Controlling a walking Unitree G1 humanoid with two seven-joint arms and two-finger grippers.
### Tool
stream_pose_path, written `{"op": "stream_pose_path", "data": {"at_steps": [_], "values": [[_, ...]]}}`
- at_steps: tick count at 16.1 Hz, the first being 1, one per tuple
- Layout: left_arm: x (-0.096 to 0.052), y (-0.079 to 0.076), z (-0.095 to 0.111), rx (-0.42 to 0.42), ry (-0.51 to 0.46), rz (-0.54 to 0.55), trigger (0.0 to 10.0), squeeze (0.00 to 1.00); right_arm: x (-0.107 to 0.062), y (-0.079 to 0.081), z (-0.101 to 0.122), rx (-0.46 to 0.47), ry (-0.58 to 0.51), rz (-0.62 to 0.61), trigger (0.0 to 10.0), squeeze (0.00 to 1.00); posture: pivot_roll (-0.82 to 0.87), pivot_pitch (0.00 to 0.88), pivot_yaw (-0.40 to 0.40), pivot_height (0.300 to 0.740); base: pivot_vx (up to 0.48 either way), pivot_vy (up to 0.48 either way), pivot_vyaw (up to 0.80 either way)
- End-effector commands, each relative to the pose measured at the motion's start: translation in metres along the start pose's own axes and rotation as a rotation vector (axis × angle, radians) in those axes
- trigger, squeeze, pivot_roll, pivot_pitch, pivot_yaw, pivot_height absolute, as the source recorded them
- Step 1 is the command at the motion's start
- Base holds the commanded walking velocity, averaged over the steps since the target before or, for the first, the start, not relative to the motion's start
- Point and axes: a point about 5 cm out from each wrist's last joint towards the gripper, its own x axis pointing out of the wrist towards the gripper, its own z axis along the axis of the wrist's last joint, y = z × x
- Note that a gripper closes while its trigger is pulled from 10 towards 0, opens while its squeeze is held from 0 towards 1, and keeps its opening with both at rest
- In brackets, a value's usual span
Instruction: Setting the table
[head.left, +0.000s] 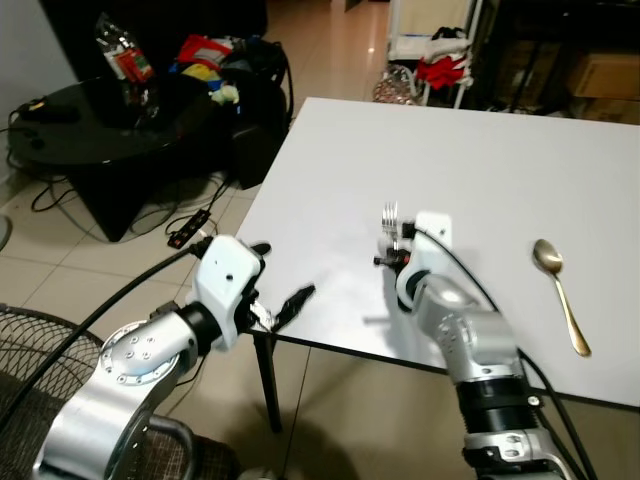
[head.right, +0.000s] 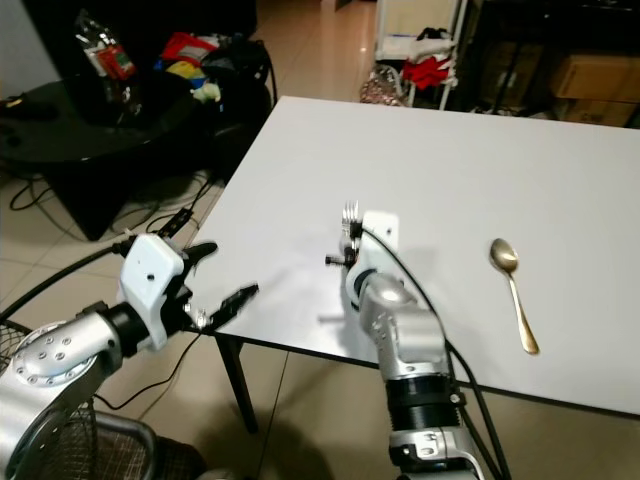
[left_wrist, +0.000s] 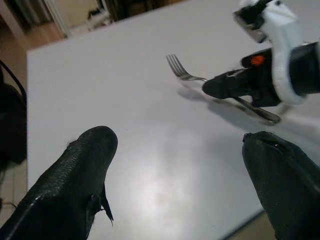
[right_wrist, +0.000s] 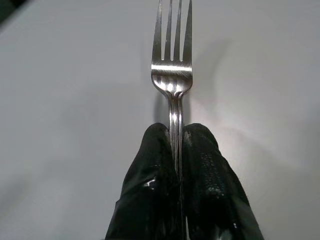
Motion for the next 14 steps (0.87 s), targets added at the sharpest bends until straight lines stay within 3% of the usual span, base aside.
{"op": "stream_pose_path", "data": {"at_steps": [1,7,14], "values": [[-0.004,-0.005,0.002,0.005,0.011,-0.039,10.0,0.00,0.003,0.005,0.003,-0.010,-0.017,-0.027,10.0,0.00,0.12,0.000,0.035,0.740,0.000,0.000,0.00],[-0.009,-0.008,0.003,-0.006,0.024,-0.069,10.0,0.00,0.006,0.014,-0.009,0.031,-0.001,-0.108,10.0,0.00,0.14,0.000,0.032,0.740,0.000,0.000,0.00],[-0.011,-0.011,0.003,-0.016,0.034,-0.079,10.0,0.00,0.014,0.020,-0.012,0.079,0.011,-0.103,10.0,0.00,0.15,0.000,0.024,0.740,0.000,0.000,0.00]]}}
